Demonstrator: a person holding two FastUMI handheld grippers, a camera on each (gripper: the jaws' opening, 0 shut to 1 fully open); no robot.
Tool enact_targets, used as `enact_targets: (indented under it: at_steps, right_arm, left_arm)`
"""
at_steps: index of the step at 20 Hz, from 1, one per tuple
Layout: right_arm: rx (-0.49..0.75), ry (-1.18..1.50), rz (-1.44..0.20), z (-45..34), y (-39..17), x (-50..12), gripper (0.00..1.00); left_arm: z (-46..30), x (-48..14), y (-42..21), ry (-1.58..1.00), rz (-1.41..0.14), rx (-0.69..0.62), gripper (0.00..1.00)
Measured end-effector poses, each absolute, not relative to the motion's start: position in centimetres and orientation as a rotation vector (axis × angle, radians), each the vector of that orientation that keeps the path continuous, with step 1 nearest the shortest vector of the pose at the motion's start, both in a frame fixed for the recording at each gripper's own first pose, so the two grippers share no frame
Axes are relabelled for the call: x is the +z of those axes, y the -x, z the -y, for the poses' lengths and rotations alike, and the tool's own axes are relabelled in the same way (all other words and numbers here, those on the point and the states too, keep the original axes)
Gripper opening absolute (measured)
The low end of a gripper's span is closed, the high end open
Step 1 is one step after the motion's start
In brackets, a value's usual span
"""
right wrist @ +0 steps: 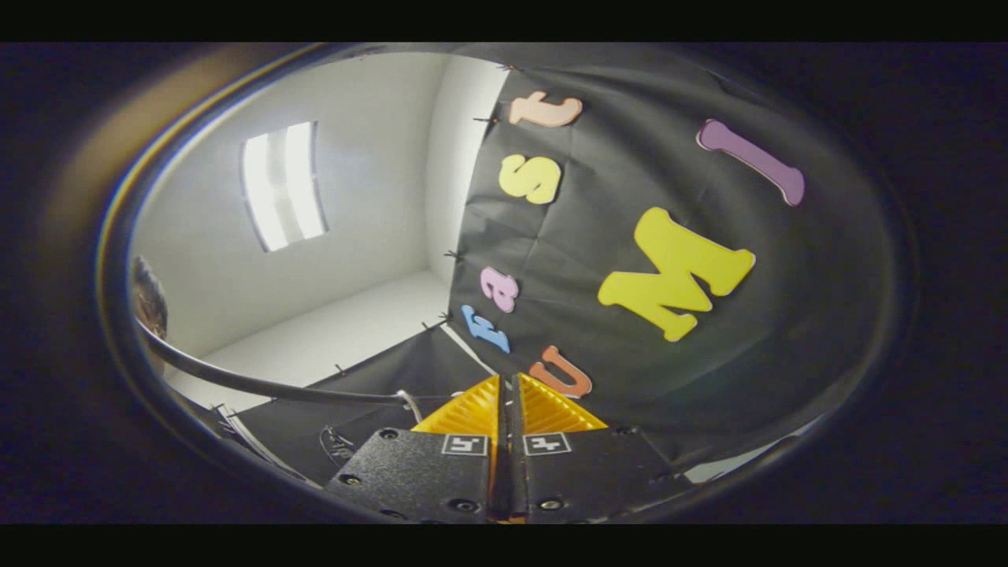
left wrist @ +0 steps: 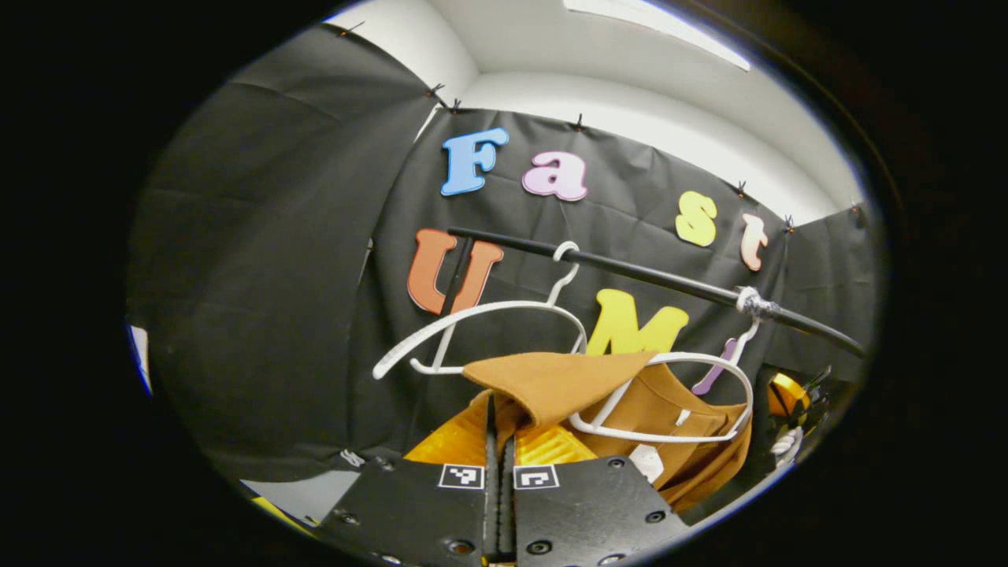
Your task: Grasp the clothes on the hanger with both hands and then place them into the laundry hamper below.
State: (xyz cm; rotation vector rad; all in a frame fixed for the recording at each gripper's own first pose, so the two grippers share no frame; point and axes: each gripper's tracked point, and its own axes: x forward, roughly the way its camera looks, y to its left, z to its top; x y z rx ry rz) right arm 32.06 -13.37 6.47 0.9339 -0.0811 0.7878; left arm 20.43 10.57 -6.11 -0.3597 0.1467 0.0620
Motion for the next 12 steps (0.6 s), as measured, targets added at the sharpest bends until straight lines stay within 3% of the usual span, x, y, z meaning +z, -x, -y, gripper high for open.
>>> enact_targets:
  at_steps: [1,2,4,7,8,9,12]
  right_arm:
    - [0.771,-0.934,0.054,13.0,-32.4,5.3,0.03]
    - [0.773,-0.927,0.012,12.2,-32.2,3.9,0.03]
    - [0.77,-0.936,-0.075,11.8,-32.3,2.0,0.02]
    - [0.68,-0.995,-0.051,14.6,-33.5,1.5,0.02]
    - [0.644,-0.996,-0.006,15.6,-33.5,1.2,0.0]
    - [0.61,-0.986,0.043,16.5,-33.5,1.2,0.06]
    - [0.564,-0.852,-0.014,15.4,-32.5,-2.4,0.63]
  left_arm:
    - [-10.3,-6.7,-20.3,0.334,-0.159,0.058,0.0]
    - [-10.1,-7.1,-20.4,0.339,-0.164,0.046,0.06]
    - [-10.2,-7.0,-20.5,0.362,-0.168,0.039,0.05]
    - [-10.3,-6.8,-20.3,0.355,-0.155,0.025,0.05]
    - [-10.3,-6.8,-20.3,0.346,-0.16,0.015,0.0]
    - [-10.2,-6.8,-20.3,0.334,-0.164,0.007,0.0]
    - [-9.9,-7.1,-20.2,0.31,-0.181,-0.012,0.05]
